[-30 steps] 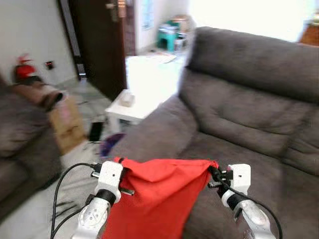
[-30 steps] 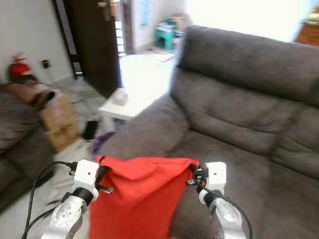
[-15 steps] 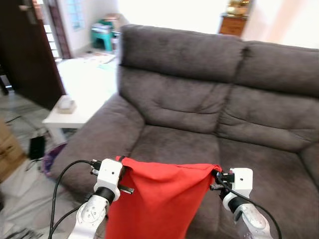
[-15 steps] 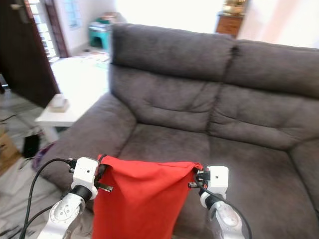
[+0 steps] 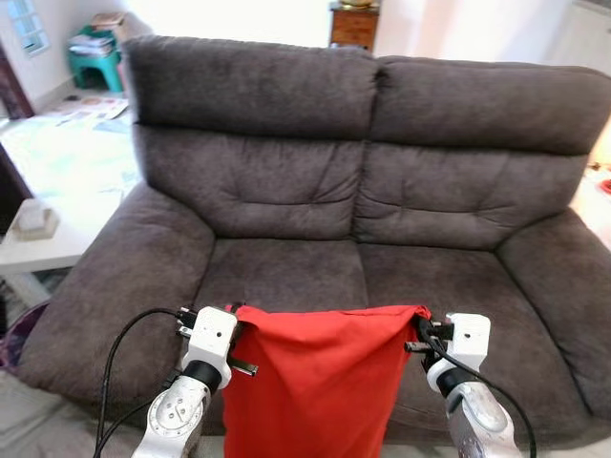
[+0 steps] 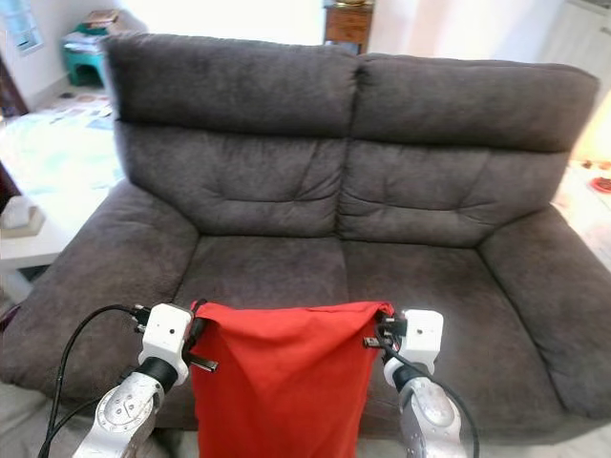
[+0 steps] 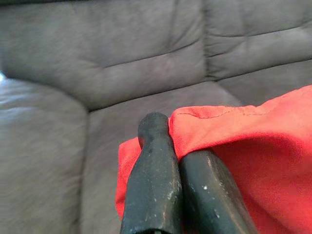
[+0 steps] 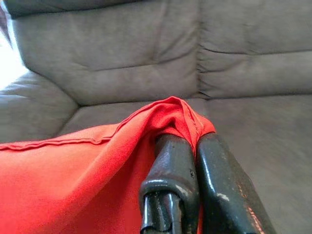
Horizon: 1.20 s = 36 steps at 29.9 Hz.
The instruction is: Move the pillow to the sofa from floor
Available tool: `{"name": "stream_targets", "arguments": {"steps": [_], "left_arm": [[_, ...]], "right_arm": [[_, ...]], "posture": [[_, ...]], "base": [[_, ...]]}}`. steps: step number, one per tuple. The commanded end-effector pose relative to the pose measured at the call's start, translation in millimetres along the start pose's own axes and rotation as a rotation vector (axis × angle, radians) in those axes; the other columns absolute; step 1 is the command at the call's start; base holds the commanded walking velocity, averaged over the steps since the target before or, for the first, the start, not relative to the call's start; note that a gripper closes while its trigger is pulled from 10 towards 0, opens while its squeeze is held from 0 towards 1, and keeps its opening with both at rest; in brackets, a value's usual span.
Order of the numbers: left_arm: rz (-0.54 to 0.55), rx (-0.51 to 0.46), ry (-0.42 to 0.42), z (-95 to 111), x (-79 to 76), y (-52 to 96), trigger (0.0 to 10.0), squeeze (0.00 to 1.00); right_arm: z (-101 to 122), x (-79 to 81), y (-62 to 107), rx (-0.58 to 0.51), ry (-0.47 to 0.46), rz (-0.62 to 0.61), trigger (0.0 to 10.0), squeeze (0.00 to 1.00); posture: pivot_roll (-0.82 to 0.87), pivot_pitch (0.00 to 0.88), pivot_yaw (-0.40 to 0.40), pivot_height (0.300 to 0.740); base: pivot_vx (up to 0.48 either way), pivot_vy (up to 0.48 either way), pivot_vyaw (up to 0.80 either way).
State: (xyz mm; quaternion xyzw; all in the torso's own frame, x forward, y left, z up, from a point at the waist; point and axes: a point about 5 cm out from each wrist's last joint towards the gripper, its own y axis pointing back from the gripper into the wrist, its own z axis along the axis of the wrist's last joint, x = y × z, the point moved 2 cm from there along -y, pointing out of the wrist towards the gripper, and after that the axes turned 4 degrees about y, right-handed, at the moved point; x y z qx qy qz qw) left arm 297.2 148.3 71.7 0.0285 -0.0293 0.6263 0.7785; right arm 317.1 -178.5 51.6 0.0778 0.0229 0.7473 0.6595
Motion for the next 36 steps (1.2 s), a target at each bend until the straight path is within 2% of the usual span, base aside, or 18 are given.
{"name": "stream_targets", "arguments": {"steps": [1,5,12,36], "left_arm": [[0.005,-0.06,-0.001,13.6,0.8,-4.3,10.0,0.0],[0.001,-0.045,-0.007,10.1,1.1,-4.0,10.0,0.0],[0.013,-0.042,-0.012,8.9,3.0,-3.1,10.0,0.0],[0.003,-0.041,-0.03,8.3,5.6,-2.7,10.0,0.0]], "right_arm": [[23.0,-4.2,-5.5,-0.108,0.005,-0.024,10.0,0.0],[24.5,-5.9,-6.2,-0.117,0.003,-0.045,10.0,0.0],[24.9,-7.0,-7.1,-0.119,0.003,-0.054,10.0,0.0],[29.1,-2.3,-8.8,-0.169,-0.023,-0.04,10.0,0.0]], "posture": [[0.05,0.0,-0.02,0.74],[0.05,0.0,-0.021,0.74],[0.04,0.0,-0.02,0.74],[0.04,0.0,-0.01,0.74]], "base": [[0.0,-0.458,0.0],[0.0,-0.458,0.0],[0.0,-0.458,-0.74],[0.0,-0.457,0.0]]}}
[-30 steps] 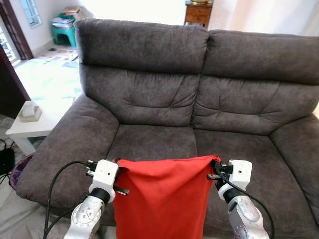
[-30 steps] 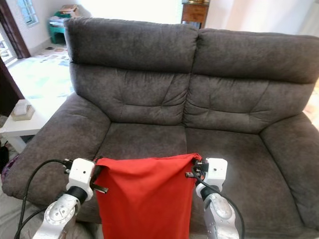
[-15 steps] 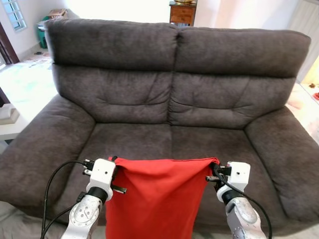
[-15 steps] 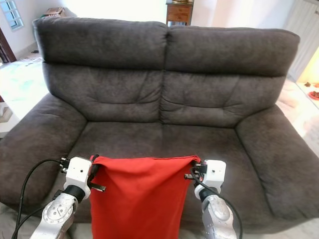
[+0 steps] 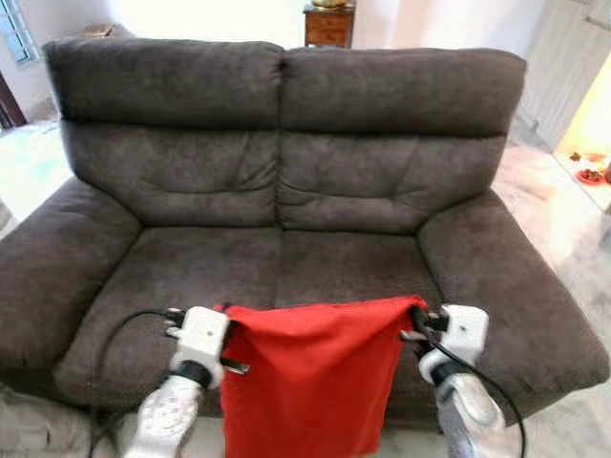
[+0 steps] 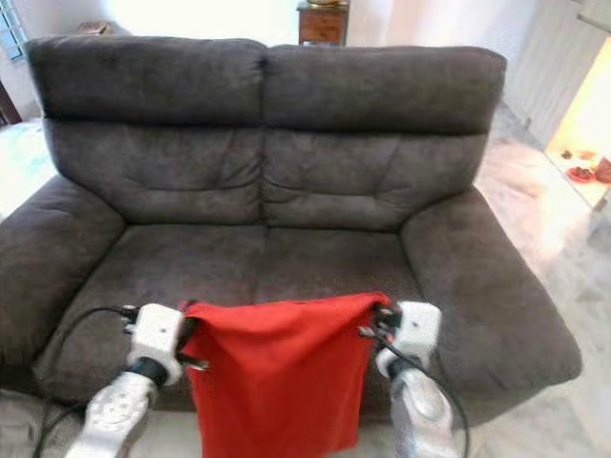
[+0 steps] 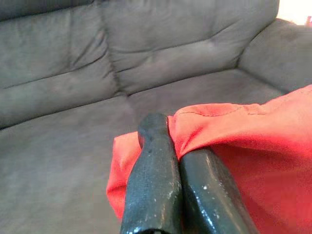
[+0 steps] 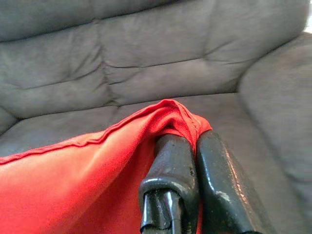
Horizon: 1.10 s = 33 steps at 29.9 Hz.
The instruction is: Move the pillow to the sofa from floor
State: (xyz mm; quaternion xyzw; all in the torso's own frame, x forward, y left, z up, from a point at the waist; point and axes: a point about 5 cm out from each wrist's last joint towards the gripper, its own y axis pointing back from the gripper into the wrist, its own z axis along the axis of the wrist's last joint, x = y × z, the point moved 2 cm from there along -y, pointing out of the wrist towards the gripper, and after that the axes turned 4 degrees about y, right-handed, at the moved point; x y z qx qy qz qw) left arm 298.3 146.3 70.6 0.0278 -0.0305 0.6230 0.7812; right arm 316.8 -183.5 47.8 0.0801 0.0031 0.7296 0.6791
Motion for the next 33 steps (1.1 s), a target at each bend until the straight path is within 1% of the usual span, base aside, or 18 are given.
{"name": "stream_targets", "arguments": {"steps": [1,6,8,10,13,16,17,18,20,22,25,29,31,33], "left_arm": [[0.011,-0.039,-0.03,9,7.3,-1.3,10.0,0.0],[0.016,-0.042,-0.032,10,7.5,-1.9,10.0,0.0],[0.02,-0.029,-0.035,9,9.0,-1.6,10.0,0.0],[0.011,0.001,-0.041,4,10.8,-1.1,10.0,0.0],[0.009,0.009,-0.047,2,11.3,0.3,10.0,0.0],[0.016,-0.014,-0.016,6,12.0,1.1,10.0,0.0],[0.021,-0.01,-0.059,7,13.7,1.2,10.0,0.0],[0.021,-0.01,-0.059,7,13.7,1.2,10.0,0.0],[0.048,-0.017,-0.049,9,19.0,2.1,10.0,0.0],[0.065,-0.034,-0.051,12,23.1,2.3,10.0,0.0],[0.078,-0.055,-0.051,17,26.0,1.9,10.0,0.0],[0.096,-0.074,-0.102,25,30.7,-0.7,10.0,0.0],[0.096,-0.078,-0.128,27,31.4,-2.3,10.0,0.0],[0.107,-0.087,-0.153,30,33.3,-4.3,10.0,0.0]], "right_arm": [[33,5.1,-10.2,-0.144,0.0,0.013,10.0,0.0],[34,8.9,-11.3,-0.151,-0.005,0.027,10.0,0.0],[33,10.0,-11.4,-0.151,-0.006,0.031,10.0,0.0],[33,12.8,-11.5,-0.155,-0.021,0.046,10.0,0.0],[34,15.1,-11.6,-0.161,-0.026,0.052,10.0,0.0],[34,15.2,-12.0,-0.16,-0.024,0.052,10.0,0.0],[34,15.9,-12.2,-0.162,-0.027,0.053,10.0,0.0],[34,15.9,-12.2,-0.162,-0.027,0.053,10.0,0.0],[36,21.3,-12.5,-0.172,-0.051,0.072,10.0,0.0],[38,25.6,-13.5,-0.178,-0.048,0.081,10.0,0.0],[41,26.9,-14.8,-0.189,-0.047,0.082,10.0,0.0],[46,28.2,-17.5,-0.206,-0.053,0.085,10.0,0.0],[47,29.1,-19.1,-0.207,-0.055,0.087,10.0,0.0],[55,30.8,-22.9,-0.232,-0.051,0.087,10.0,0.0]], "posture": [[0.04,0.0,-0.01,0.74],[0.05,0.0,-0.013,0.74],[0.05,0.0,-0.015,0.74],[0.05,0.0,-0.016,0.74],[0.06,0.0,-0.018,0.74],[0.06,0.0,-0.019,0.74],[0.06,0.0,-0.018,0.74],[0.06,0.0,-0.018,0.74],[0.06,0.0,-0.019,0.74],[0.06,0.0,-0.018,0.74],[0.07,0.0,-0.02,0.74],[0.07,0.0,-0.019,0.74],[0.07,0.0,-0.018,0.74],[0.07,0.0,-0.017,0.74]], "base": [[0.0,-0.458,0.0],[0.0,-0.455,0.0],[0.0,-0.334,0.0],[0.0,0.0,0.0],[0.0,0.0,0.0],[0.0,0.0,0.0],[0.0,0.0,0.0],[0.0,0.0,0.0],[0.0,0.0,0.0],[0.0,0.0,0.0],[0.0,0.0,0.0],[0.0,0.0,0.0],[0.281,0.0,0.0],[0.315,0.0,0.0]]}}
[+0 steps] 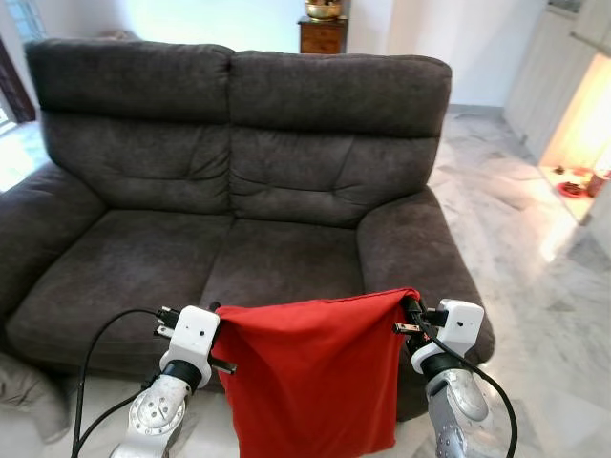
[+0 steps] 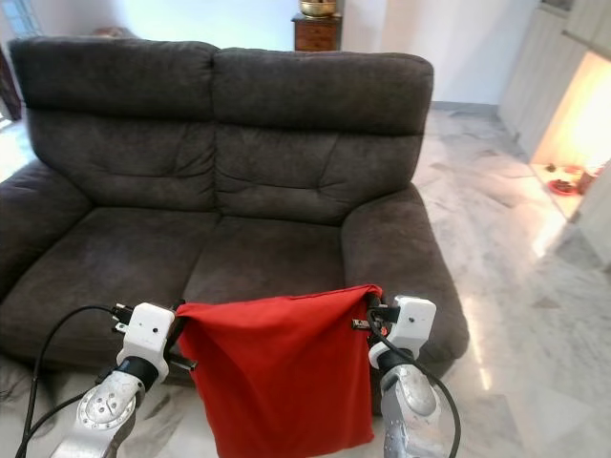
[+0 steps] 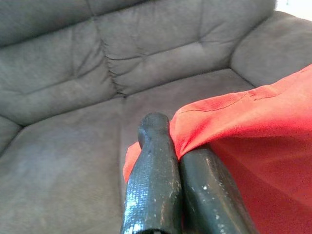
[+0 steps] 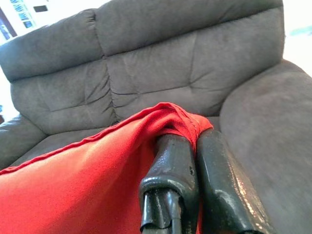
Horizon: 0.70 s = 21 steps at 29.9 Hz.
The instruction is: Move the pillow to the sofa from floor
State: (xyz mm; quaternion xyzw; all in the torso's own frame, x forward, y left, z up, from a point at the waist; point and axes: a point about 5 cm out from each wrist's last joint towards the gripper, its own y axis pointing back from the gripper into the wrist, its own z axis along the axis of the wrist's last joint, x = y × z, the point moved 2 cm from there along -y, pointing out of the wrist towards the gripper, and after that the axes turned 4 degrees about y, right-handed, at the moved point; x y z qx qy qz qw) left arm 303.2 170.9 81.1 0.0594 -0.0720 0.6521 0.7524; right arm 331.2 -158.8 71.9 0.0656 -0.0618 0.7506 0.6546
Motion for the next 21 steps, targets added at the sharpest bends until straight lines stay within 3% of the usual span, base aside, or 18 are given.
{"name": "stream_targets", "arguments": {"steps": [1,3,6,8,10,15,21], "left_arm": [[0.031,-0.093,-0.055,22,9.7,-6.0,10.0,0.0],[0.047,-0.12,-0.082,29,12.9,-6.9,10.0,0.0],[0.079,-0.177,-0.057,45,18.8,-9.5,10.0,0.0],[0.104,-0.256,-0.051,70,27.4,-14.2,10.0,0.0],[0.107,-0.261,-0.049,72,28.1,-14.5,10.0,0.0],[0.132,-0.362,-0.103,111,44.9,-21.8,10.0,0.0],[0.179,-0.444,-0.133,146,63.6,-22.0,10.0,0.0]], "right_arm": [[33,6.1,-14.4,-0.128,0.017,0.018,10.0,0.0],[44,7.1,-18.0,-0.165,0.02,0.02,10.0,0.0],[63,9.1,-22.7,-0.226,0.032,0.024,10.0,0.0],[95,12.3,-28.9,-0.333,0.063,0.025,10.0,0.0],[98,12.7,-29.3,-0.341,0.066,0.026,10.0,0.0],[132,24.4,-35.1,-0.449,0.054,0.055,10.0,0.0],[155,39.0,-37.8,-0.51,0.059,0.118,10.0,0.0]], "posture": [[0.07,0.0,-0.017,0.74],[0.07,0.0,-0.016,0.74],[0.07,0.0,-0.017,0.74],[0.07,0.0,-0.017,0.74],[0.07,0.0,-0.017,0.74],[0.07,0.0,-0.014,0.74],[0.07,0.0,-0.012,0.74]], "base": [[0.311,0.0,0.0],[0.326,0.0,0.0],[0.329,0.0,0.0],[0.328,0.0,0.0],[0.326,0.0,0.0],[0.328,0.0,0.0],[0.329,0.0,0.0]]}}
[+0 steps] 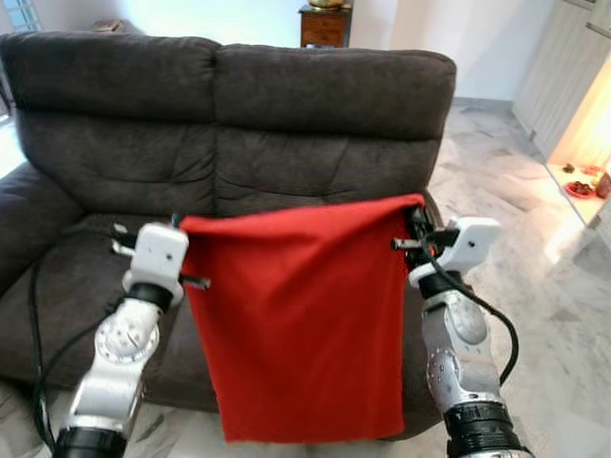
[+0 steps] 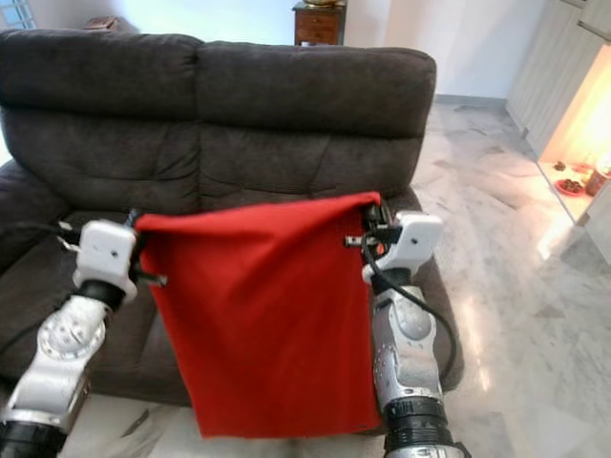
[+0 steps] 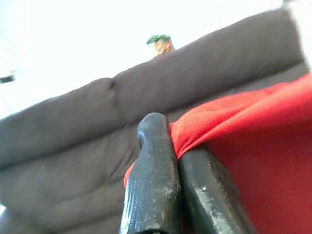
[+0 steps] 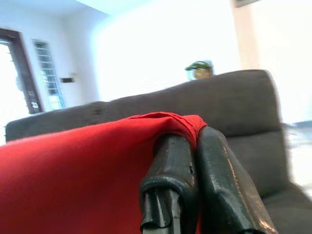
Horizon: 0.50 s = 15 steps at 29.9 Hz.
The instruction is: Move the pillow to the sofa from floor
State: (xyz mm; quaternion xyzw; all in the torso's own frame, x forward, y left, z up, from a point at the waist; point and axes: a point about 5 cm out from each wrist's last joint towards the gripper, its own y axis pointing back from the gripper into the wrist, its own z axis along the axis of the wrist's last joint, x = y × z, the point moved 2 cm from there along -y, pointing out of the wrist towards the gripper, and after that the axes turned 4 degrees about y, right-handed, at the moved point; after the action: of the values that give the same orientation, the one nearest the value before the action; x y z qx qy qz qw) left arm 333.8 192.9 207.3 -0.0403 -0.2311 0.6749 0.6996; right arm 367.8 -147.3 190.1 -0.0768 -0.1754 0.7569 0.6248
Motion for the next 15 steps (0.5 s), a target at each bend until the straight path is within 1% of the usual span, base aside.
{"name": "stream_targets", "arguments": {"steps": [1,3,4,7,9,10,11,13,15], "left_arm": [[0.047,-0.104,-0.031,30,21.4,-7.7,10.0,0.0],[0.049,-0.111,-0.035,33,23.4,-8.7,10.0,0.0],[0.05,-0.111,-0.035,33,23.7,-8.8,10.0,0.0],[0.078,-0.158,-0.061,51,35.9,-13.4,10.0,0.0],[0.092,-0.159,-0.057,53,40.0,-14.8,10.0,0.0],[0.077,-0.153,-0.081,53,40.1,-14.7,10.0,0.0],[0.075,-0.151,-0.084,53,40.5,-14.4,10.0,0.0],[0.078,-0.148,-0.082,53,42.6,-13.8,10.0,0.0],[0.076,-0.149,-0.092,55,44.7,-13.8,10.0,0.0]], "right_arm": [[43,13.0,-15.9,-0.169,0.015,0.053,10.0,0.0],[45,16.5,-16.9,-0.175,0.021,0.073,10.0,0.0],[45,17.1,-17.0,-0.175,0.021,0.076,10.0,0.0],[54,37.5,-19.5,-0.201,0.01,0.188,10.0,0.0],[51,41.0,-19.8,-0.188,-0.017,0.198,10.0,0.0],[48,43.7,-18.8,-0.18,-0.02,0.203,10.0,0.0],[46,44.9,-18.2,-0.177,-0.022,0.206,10.0,0.0],[44,46.2,-17.4,-0.167,-0.052,0.2,10.0,0.0],[44,47.3,-17.4,-0.166,-0.061,0.201,10.0,0.0]], "posture": [[0.07,0.0,-0.012,0.74],[0.07,0.0,-0.012,0.74],[0.07,0.0,-0.012,0.74],[0.08,0.0,-0.014,0.74],[0.08,0.0,-0.016,0.74],[0.08,0.0,-0.017,0.74],[0.09,0.0,-0.015,0.74],[0.09,0.0,-0.013,0.74],[0.09,0.0,-0.01,0.74]], "base": [[0.33,0.0,0.0],[0.326,0.0,0.0],[0.326,0.0,0.69],[0.33,0.0,0.8],[0.326,0.0,0.8],[0.334,0.0,0.77],[0.326,0.0,0.51],[0.328,0.0,0.0],[0.328,0.0,0.0]]}}
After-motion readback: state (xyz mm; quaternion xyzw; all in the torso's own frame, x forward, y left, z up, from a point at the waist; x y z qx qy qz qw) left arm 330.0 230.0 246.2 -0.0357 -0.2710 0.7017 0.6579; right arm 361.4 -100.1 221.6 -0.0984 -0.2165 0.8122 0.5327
